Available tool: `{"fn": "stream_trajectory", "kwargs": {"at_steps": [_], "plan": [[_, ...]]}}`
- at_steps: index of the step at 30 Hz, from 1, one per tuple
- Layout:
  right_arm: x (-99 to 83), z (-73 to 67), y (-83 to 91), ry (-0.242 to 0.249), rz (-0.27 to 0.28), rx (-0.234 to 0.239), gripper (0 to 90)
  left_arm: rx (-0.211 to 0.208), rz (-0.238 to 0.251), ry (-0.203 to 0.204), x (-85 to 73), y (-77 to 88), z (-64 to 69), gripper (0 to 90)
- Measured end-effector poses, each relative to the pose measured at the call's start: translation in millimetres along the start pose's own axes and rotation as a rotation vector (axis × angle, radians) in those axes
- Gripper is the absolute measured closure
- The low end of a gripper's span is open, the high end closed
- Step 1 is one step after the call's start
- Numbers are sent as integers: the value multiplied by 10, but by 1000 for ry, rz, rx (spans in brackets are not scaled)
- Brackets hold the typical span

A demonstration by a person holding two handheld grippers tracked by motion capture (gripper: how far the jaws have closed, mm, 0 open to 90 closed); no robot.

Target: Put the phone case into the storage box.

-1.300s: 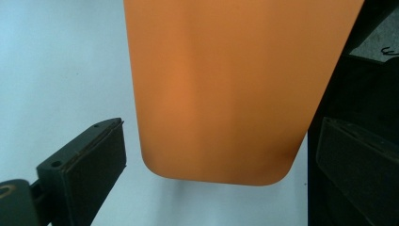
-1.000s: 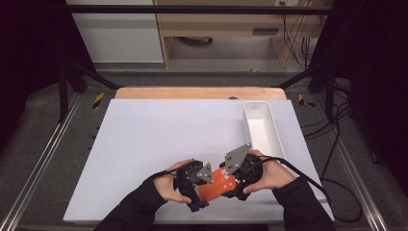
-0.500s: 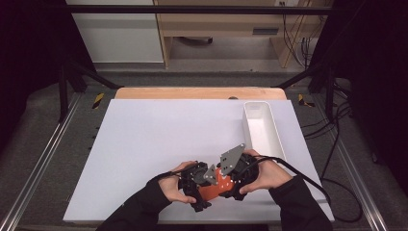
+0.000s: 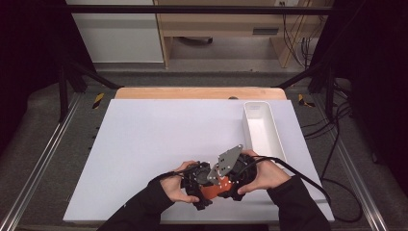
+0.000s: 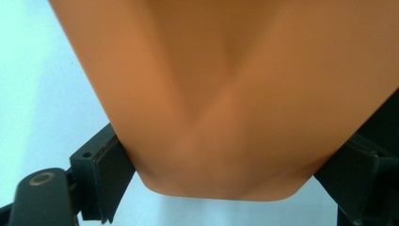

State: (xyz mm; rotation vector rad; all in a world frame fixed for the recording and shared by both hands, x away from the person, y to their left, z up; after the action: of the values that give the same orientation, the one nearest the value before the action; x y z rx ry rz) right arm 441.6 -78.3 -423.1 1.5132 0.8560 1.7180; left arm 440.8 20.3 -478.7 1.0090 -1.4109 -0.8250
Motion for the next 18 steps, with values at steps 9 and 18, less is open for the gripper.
{"fn": "stream_trajectory", "kwargs": {"at_steps": [9,18], "plan": [[-1,-11,1,10,-9,-3,159,0,-32,-6,11,-29,11,144],[2,-22,-9,25,-8,0,159,-13,-48,-9,25,-44,21,150]]}}
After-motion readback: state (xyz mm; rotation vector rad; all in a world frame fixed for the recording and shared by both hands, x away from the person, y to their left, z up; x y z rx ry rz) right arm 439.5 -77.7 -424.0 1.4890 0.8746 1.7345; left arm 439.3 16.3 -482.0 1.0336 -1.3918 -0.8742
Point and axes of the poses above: each handheld gripper's, and its own axes: y roughly backward along the jaws, x roughly out of its top, z roughly to its right, the point moved 6 cm from there along -y, roughly forward along the jaws, and after that the axes turned 1 degree about -z, right-handed, at the moved point
